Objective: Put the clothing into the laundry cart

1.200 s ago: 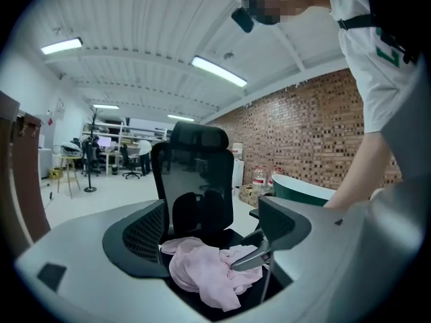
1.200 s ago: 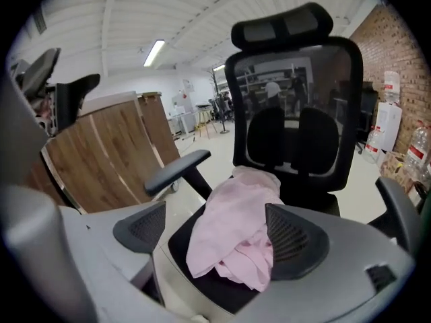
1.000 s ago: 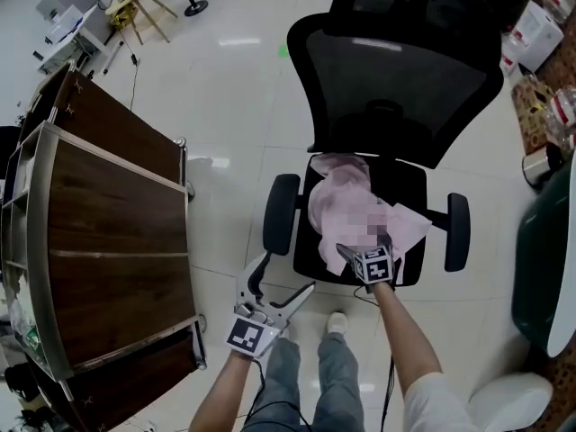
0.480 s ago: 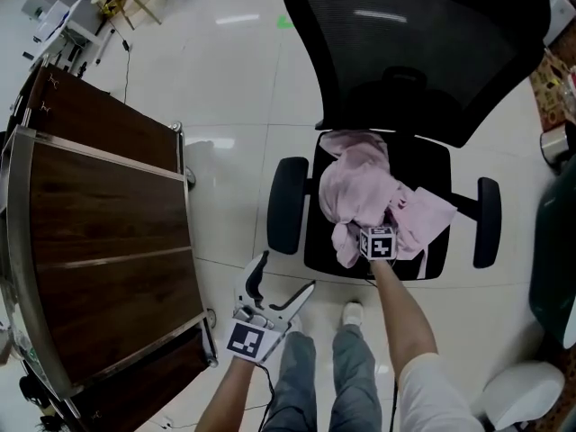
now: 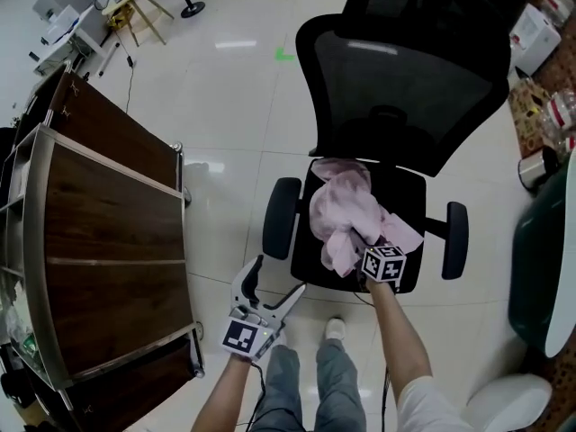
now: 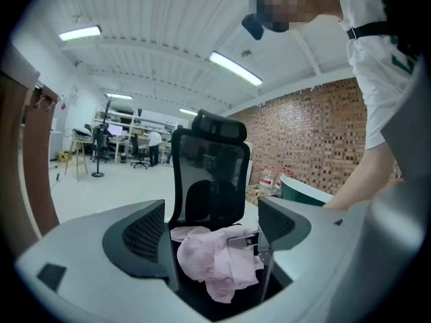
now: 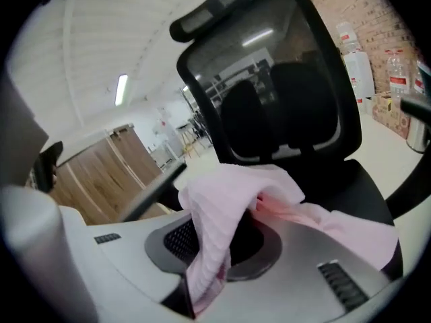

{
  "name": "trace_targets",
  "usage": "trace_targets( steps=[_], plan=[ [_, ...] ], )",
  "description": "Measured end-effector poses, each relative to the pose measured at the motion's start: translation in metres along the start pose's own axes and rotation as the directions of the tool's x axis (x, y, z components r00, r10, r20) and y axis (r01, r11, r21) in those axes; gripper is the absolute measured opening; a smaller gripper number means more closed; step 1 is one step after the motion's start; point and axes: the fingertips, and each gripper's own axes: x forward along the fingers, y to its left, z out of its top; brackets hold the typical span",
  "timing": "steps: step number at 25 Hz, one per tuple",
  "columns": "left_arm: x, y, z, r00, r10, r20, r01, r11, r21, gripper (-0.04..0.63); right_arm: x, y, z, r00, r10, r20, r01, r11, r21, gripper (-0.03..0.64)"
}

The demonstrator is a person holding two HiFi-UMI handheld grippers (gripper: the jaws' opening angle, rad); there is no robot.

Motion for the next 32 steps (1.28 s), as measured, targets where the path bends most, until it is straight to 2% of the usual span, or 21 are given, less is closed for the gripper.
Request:
trace_targets(
  steps=[4,8,10,13,17,22,25,29,32],
  plan=[
    [-0.016,-0.006,0.042,0.997,0.001,0.073,-0.003,1.0,0.02,0.416,-0.074,0.061,0.082,0.981,0.088,0.172,-0.085,0.996,-0.021,0.097],
    [-0.044,-0.017,0.093,0.99,-0.002,0.142,-0.003,1.0,0.03,0.414,-0.159,0.123,0.151,0.936,0.14,0.324,-0.134,0.99,-0.04,0.096],
    [-0.063,-0.024,0.118,0.986,-0.002,0.168,-0.005,0.999,0.042,0.414,-0.203,0.154,0.183,0.903,0.167,0.395,-0.151,0.986,-0.07,0.095],
    [-0.092,-0.033,0.156,0.979,-0.003,0.202,-0.012,0.997,0.075,0.413,-0.269,0.205,0.234,0.839,0.223,0.497,-0.171,0.974,-0.149,0.095],
    [-0.131,-0.04,0.207,0.967,-0.002,0.256,-0.025,0.994,0.102,0.413,-0.345,0.281,0.285,0.759,0.324,0.565,-0.183,0.939,-0.291,0.095],
    [-0.183,-0.044,0.258,0.949,0.024,0.315,-0.067,0.99,0.126,0.41,-0.412,0.354,0.303,0.694,0.398,0.6,-0.176,0.902,-0.394,0.095],
    [-0.212,-0.046,0.281,0.933,0.05,0.357,-0.101,0.987,0.126,0.41,-0.439,0.38,0.3,0.662,0.411,0.627,-0.168,0.896,-0.41,0.095],
    [-0.235,-0.047,0.294,0.919,0.075,0.387,-0.135,0.982,0.131,0.409,-0.45,0.4,0.29,0.639,0.431,0.637,-0.204,0.894,-0.4,0.095],
    [-0.251,-0.044,0.297,0.907,0.11,0.406,-0.174,0.977,0.125,0.409,-0.443,0.42,0.284,0.632,0.481,0.607,-0.262,0.87,-0.417,0.095]
  ],
)
